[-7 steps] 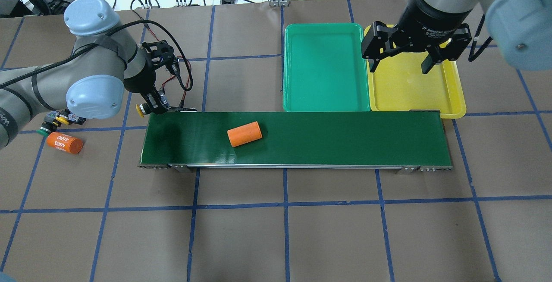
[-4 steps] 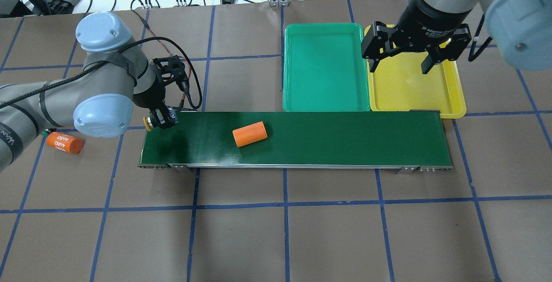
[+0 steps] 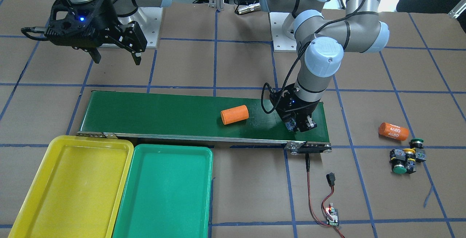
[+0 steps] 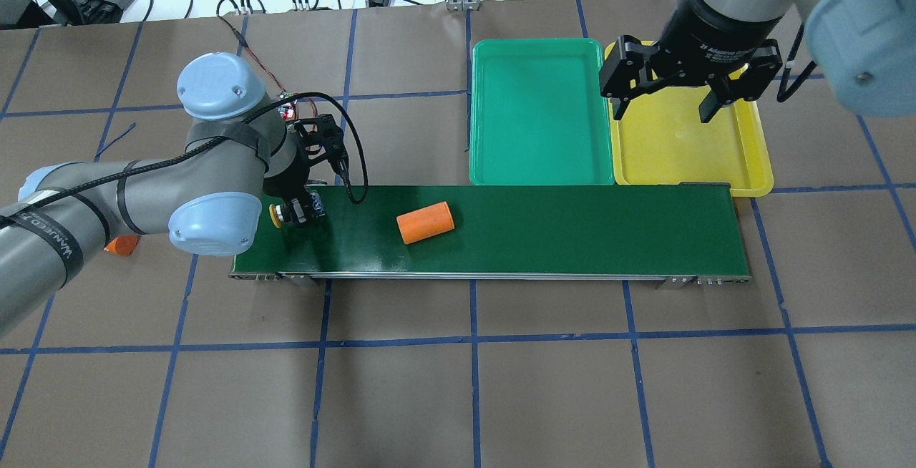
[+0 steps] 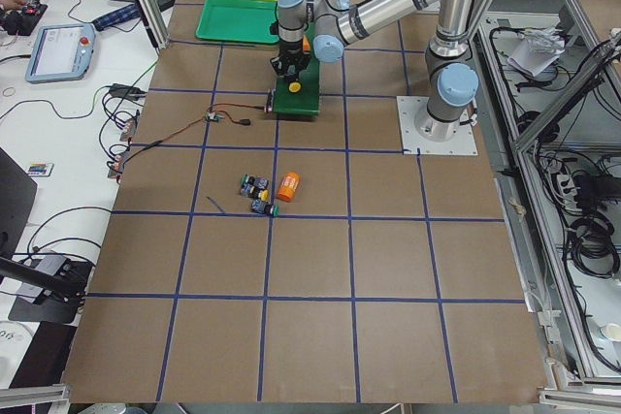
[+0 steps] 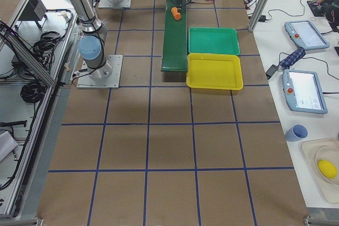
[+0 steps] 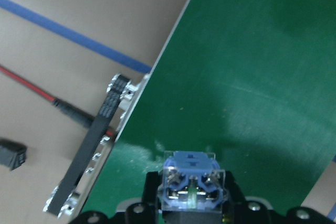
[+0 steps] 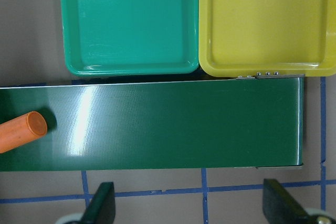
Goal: Sort buttons by color to trays
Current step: 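Place the yellow-capped button on the belt with the left gripper, then grasp a green-capped button from the pile with the left gripper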
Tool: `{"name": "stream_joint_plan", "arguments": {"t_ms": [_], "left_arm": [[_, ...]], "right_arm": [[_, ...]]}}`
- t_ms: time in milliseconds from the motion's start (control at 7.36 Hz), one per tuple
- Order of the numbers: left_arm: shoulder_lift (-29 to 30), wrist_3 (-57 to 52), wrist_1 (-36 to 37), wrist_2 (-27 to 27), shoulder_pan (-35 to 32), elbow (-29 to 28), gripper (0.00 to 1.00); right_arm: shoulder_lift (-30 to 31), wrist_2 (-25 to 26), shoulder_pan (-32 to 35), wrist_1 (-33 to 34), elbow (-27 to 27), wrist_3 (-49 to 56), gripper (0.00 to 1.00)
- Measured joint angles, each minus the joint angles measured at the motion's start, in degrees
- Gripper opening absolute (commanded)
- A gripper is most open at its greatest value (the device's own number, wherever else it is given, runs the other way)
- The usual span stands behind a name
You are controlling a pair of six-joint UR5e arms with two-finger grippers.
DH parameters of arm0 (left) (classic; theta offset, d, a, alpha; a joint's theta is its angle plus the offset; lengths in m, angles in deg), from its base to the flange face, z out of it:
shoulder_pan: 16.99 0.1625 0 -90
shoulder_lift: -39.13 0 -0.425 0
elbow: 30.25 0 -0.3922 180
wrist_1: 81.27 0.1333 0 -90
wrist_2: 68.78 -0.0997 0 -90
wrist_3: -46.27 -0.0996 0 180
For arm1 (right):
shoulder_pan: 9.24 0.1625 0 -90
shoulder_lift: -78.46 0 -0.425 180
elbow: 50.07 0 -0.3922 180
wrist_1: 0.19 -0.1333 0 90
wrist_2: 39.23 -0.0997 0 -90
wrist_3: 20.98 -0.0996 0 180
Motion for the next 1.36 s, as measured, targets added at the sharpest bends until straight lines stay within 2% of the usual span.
{"name": "stream_joint_plan", "arguments": {"t_ms": [544,1359], "left_arm": [[-2.31,2.12,-0.15,0.09,2.53,0.58,1.0],[2.11,2.58,-2.12,-0.22,30.77,-3.3,1.0]], "right_arm": [[0.01,0.0,0.0,-0.03,0.0,-0.03,1.0],[0.05,0.0,0.0,0.01,0.0,-0.01,1.0]]}}
